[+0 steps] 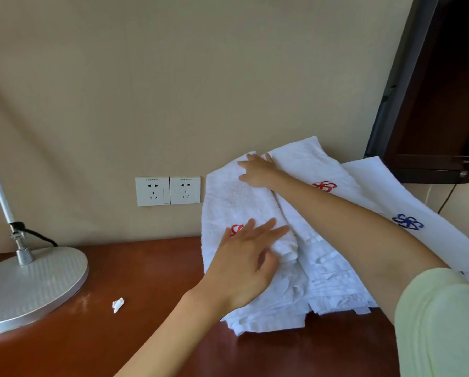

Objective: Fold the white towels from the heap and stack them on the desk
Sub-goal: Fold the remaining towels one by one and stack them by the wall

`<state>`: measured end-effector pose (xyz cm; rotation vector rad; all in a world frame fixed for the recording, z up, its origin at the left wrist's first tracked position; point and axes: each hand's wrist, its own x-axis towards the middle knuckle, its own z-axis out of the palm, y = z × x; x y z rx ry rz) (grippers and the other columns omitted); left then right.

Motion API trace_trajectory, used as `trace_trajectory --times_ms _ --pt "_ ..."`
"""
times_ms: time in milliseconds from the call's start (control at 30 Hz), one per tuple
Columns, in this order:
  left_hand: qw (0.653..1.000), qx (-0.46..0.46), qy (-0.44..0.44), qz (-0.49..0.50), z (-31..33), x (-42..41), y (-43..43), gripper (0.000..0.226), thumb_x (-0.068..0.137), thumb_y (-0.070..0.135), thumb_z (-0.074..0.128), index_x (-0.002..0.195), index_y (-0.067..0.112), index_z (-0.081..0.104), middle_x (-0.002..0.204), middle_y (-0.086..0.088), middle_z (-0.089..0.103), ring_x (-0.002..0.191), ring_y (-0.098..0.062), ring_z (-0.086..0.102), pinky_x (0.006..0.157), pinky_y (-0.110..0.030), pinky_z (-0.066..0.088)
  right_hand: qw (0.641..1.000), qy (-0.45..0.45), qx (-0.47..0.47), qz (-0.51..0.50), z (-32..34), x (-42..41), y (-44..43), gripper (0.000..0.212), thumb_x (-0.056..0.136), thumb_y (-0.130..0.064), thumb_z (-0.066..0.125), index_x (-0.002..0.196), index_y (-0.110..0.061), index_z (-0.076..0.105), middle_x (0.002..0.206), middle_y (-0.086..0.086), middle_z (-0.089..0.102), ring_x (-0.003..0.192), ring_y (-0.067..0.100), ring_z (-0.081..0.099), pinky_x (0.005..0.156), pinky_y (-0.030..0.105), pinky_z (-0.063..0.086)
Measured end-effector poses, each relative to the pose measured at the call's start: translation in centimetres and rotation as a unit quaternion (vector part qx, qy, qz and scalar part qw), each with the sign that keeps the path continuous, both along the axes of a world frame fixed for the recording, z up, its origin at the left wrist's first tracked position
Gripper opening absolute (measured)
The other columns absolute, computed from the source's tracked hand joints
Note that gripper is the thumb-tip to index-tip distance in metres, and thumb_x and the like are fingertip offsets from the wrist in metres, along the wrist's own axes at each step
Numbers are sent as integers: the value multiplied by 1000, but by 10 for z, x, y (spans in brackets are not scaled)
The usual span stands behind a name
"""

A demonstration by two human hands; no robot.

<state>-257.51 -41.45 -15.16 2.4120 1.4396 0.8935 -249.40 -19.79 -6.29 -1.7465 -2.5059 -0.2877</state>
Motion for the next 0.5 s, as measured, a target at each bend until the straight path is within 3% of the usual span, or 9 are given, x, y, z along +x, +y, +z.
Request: trace_trajectory --times_ms 100,333,400,500 --pt "999 8 33 11 -7 7 0 76 75 49 5 147 46 27 158 18 18 149 -14 3 119 -49 -2 998 -49 -38 -22 -13 14 9 63 102 -51 17 156 -19 7 163 6 -4 150 18 -3 119 44 -6" --pt "999 19 33 0 -10 2 -1 68 81 50 9 148 48 18 160 18 9 149 -12 -5 119 -48 -8 998 -36 -47 -17 -10 14 -10 61 103 -48 20 156 -19 7 163 7 -3 150 19 -1 120 42 -4" --pt "1000 23 -11 -7 -8 -7 -6 63 86 48 18 149 48 16 161 15 4 148 -9 -9 119 -43 -7 997 3 -70 -13 -5 15 -22 60 104 -46 25 155 -18 12 163 7 1 150 21 5 120 41 0" --pt "997 36 -75 4 -5 -22 -23 60 88 53 27 147 49 17 161 14 8 147 -5 -6 120 -39 0 983 150 -110 6 4 16 -43 58 102 -40 39 153 -16 24 160 6 19 146 23 22 118 33 16"
